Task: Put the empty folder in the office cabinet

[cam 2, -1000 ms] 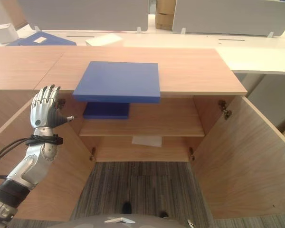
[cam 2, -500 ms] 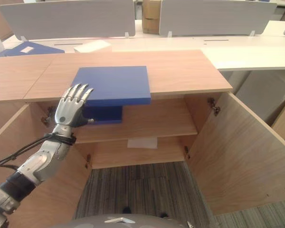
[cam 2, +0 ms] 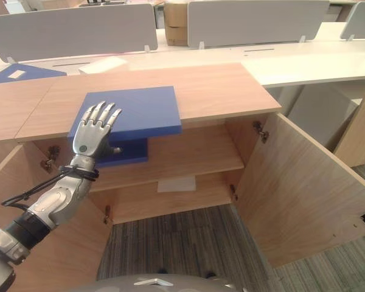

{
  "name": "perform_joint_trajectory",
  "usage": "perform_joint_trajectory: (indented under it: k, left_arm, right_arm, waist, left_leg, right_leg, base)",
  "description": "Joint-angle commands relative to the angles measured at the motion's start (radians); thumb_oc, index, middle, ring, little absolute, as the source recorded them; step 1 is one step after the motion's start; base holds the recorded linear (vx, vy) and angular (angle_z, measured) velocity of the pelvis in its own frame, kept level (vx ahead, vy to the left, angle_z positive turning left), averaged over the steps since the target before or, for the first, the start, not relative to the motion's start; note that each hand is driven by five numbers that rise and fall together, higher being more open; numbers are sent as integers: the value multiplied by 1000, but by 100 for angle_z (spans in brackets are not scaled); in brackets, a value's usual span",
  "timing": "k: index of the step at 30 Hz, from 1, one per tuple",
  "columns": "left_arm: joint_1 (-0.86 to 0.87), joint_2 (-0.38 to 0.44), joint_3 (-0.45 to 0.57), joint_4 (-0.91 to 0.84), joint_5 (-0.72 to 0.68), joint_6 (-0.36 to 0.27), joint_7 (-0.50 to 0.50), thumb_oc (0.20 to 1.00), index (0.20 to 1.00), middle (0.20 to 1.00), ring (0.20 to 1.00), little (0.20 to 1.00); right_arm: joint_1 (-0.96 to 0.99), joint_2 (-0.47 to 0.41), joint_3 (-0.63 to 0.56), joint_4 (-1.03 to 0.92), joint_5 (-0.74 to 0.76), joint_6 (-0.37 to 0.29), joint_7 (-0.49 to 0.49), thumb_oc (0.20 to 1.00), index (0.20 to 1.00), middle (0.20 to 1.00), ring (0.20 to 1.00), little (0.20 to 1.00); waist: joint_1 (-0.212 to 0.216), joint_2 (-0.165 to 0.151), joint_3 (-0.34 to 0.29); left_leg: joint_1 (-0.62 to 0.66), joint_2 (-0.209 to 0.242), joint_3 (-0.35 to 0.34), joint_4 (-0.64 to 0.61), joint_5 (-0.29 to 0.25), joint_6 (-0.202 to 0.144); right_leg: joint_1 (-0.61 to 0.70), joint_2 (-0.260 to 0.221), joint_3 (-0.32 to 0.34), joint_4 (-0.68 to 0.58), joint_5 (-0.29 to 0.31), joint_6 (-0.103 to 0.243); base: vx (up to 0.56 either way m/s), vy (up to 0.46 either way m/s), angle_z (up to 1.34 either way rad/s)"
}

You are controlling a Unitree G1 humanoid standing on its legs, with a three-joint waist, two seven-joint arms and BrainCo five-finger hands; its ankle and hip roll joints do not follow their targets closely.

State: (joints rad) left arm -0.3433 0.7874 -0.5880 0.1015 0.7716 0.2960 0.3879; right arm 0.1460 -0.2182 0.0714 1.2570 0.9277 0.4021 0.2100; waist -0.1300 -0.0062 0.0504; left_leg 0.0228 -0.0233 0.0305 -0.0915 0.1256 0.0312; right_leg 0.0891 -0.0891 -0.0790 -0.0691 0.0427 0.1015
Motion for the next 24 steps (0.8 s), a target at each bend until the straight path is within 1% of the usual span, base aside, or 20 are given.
perform_joint_trajectory:
  k: [1, 9, 16, 24]
  left_arm:
    - [-153, 30, 60, 86, 22, 39, 61, 1000, 1000, 1000, 1000, 1000]
    - [-170, 35, 73, 151, -14, 47, 72, 1000, 1000, 1000, 1000, 1000]
    - [-164, 17, 78, 188, -23, 27, 75, 1000, 1000, 1000, 1000, 1000]
    - [-157, -4, 58, 211, -32, 18, 79, 1000, 1000, 1000, 1000, 1000]
  right_arm:
    - [-14, -29, -20, 14, -37, 29, 15, 1000, 1000, 1000, 1000, 1000]
    - [4, -39, -26, 1, -51, 34, 19, 1000, 1000, 1000, 1000, 1000]
    - [4, -46, -22, -15, -48, 36, 24, 1000, 1000, 1000, 1000, 1000]
    - [-2, -49, -21, -19, -45, 41, 23, 1000, 1000, 1000, 1000, 1000]
  waist:
    - [-4, -4, 21]
    - [-13, -11, 25]
    - [-16, -17, 35]
    - [-19, -21, 42]
  left_leg:
    - [44, -10, 56, 4, -196, 13]
    - [47, -11, 65, 4, -200, 14]
    - [45, -11, 68, 4, -200, 16]
    - [42, -12, 73, 4, -198, 18]
  right_leg:
    - [-54, -18, 53, 45, 4, 67]
    - [-56, -17, 58, 43, 6, 66]
    - [-66, -16, 62, 51, 7, 67]
    - [-75, -15, 65, 57, 10, 68]
  base:
    - [36, 16, -6]
    - [14, 9, -5]
    - [0, 0, 0]
    - [0, 0, 0]
